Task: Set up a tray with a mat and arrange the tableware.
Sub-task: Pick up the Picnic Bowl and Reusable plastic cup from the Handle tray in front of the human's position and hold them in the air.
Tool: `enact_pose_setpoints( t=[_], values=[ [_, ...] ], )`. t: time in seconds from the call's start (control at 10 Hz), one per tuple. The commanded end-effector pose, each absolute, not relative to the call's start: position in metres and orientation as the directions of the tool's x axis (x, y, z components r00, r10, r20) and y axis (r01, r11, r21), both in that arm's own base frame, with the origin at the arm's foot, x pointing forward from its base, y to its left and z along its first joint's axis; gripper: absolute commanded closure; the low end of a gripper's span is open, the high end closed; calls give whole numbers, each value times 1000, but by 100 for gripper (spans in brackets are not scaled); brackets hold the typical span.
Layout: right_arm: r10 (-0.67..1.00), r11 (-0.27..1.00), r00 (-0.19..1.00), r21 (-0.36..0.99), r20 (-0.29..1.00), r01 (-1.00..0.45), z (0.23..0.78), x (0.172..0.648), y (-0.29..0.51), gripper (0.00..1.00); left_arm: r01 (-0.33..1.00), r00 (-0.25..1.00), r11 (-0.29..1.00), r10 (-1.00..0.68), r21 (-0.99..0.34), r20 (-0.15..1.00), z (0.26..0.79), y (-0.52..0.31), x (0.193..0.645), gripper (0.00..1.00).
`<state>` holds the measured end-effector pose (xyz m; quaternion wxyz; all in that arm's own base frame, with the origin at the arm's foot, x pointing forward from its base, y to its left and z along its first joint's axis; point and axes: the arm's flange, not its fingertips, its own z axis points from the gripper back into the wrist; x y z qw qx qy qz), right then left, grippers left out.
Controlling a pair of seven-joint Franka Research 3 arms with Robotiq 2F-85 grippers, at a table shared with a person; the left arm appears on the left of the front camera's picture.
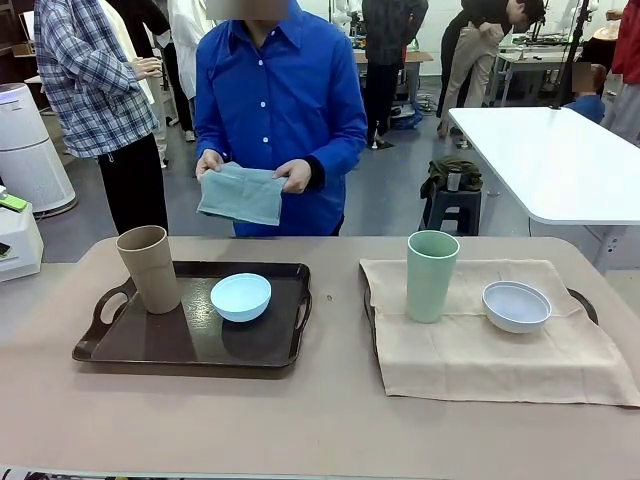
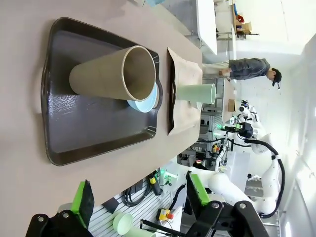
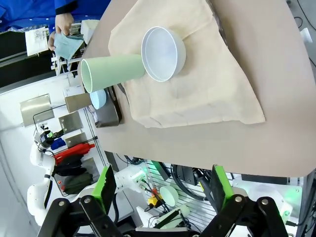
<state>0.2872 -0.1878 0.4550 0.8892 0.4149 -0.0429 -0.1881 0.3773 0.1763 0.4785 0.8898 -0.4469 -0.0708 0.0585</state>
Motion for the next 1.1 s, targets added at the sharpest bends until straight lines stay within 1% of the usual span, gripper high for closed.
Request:
enact_pose_setpoints(
  t=[0.0, 1.0],
  values=[
    [-376, 584, 924, 755, -74, 298, 455, 286, -189, 0, -23, 982, 603, 165, -798, 96, 480, 178, 377, 0],
    [-376, 584, 924, 755, -74, 298, 455, 286, -189, 0, -23, 982, 603, 165, -798, 96, 480, 178, 377, 0]
  ],
)
